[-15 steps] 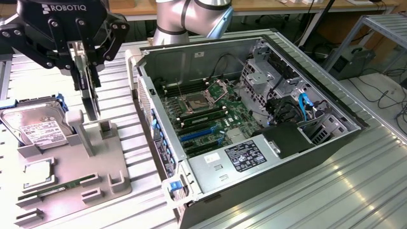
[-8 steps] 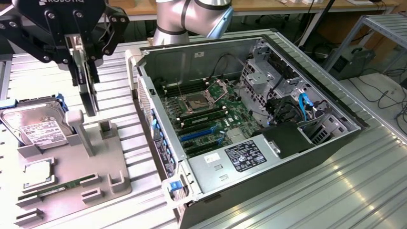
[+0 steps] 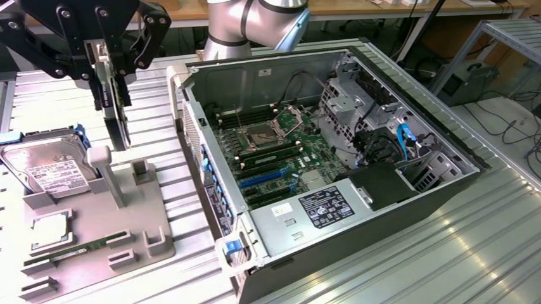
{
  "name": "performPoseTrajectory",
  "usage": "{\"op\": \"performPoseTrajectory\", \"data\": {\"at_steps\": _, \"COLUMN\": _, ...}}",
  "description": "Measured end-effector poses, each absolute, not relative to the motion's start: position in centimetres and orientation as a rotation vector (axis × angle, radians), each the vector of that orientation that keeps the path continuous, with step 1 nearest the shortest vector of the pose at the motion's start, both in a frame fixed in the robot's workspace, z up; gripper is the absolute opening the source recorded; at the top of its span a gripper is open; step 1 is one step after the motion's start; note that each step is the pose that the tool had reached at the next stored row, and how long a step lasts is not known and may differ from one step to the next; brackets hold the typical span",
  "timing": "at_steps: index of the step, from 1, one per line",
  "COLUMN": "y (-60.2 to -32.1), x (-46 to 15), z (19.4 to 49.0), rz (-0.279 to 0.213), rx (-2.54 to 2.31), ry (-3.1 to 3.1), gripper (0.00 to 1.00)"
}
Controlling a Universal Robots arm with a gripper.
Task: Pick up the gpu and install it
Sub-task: 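Pick up the gpu and move the gpu toward the slot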
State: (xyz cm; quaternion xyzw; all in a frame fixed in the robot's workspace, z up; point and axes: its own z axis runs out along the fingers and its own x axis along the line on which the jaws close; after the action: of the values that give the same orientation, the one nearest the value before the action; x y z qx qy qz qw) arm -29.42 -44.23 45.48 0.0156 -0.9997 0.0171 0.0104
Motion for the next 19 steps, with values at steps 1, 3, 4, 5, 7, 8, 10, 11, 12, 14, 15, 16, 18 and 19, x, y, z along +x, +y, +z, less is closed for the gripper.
{"op": "performPoseTrajectory", "data": {"at_steps": 1, "y": -44.2, "x": -29.4, "z": 45.5, "rz": 0.053, "rx": 0.049, "ry": -3.12, "gripper": 0.28}}
{"op": "performPoseTrajectory", "data": {"at_steps": 3, "y": -44.2, "x": -29.4, "z": 45.5, "rz": 0.054, "rx": 0.049, "ry": -3.12, "gripper": 0.28}}
{"op": "performPoseTrajectory", "data": {"at_steps": 4, "y": -44.2, "x": -29.4, "z": 45.5, "rz": 0.054, "rx": 0.049, "ry": -3.12, "gripper": 0.28}}
{"op": "performPoseTrajectory", "data": {"at_steps": 5, "y": -44.2, "x": -29.4, "z": 45.5, "rz": 0.054, "rx": 0.049, "ry": -3.12, "gripper": 0.28}}
{"op": "performPoseTrajectory", "data": {"at_steps": 7, "y": -44.2, "x": -29.3, "z": 45.5, "rz": 0.054, "rx": 0.049, "ry": -3.12, "gripper": 0.28}}
{"op": "performPoseTrajectory", "data": {"at_steps": 8, "y": -44.2, "x": -29.3, "z": 45.5, "rz": 0.054, "rx": 0.049, "ry": -3.12, "gripper": 0.28}}
{"op": "performPoseTrajectory", "data": {"at_steps": 10, "y": -44.2, "x": -29.1, "z": 45.5, "rz": 0.054, "rx": 0.049, "ry": -3.12, "gripper": 0.28}}
{"op": "performPoseTrajectory", "data": {"at_steps": 11, "y": -44.2, "x": -29.0, "z": 45.5, "rz": 0.054, "rx": 0.049, "ry": -3.12, "gripper": 0.28}}
{"op": "performPoseTrajectory", "data": {"at_steps": 12, "y": -44.2, "x": -28.9, "z": 45.5, "rz": 0.054, "rx": 0.049, "ry": -3.12, "gripper": 0.28}}
{"op": "performPoseTrajectory", "data": {"at_steps": 14, "y": -44.2, "x": -28.7, "z": 45.5, "rz": 0.054, "rx": 0.049, "ry": -3.12, "gripper": 0.28}}
{"op": "performPoseTrajectory", "data": {"at_steps": 15, "y": -44.2, "x": -28.5, "z": 45.5, "rz": 0.054, "rx": 0.049, "ry": -3.12, "gripper": 0.28}}
{"op": "performPoseTrajectory", "data": {"at_steps": 16, "y": -44.2, "x": -28.4, "z": 45.5, "rz": 0.054, "rx": 0.049, "ry": -3.12, "gripper": 0.28}}
{"op": "performPoseTrajectory", "data": {"at_steps": 18, "y": -44.2, "x": -28.1, "z": 45.5, "rz": 0.054, "rx": 0.049, "ry": -3.12, "gripper": 0.28}}
{"op": "performPoseTrajectory", "data": {"at_steps": 19, "y": -44.2, "x": -27.9, "z": 45.5, "rz": 0.054, "rx": 0.049, "ry": -3.12, "gripper": 0.28}}
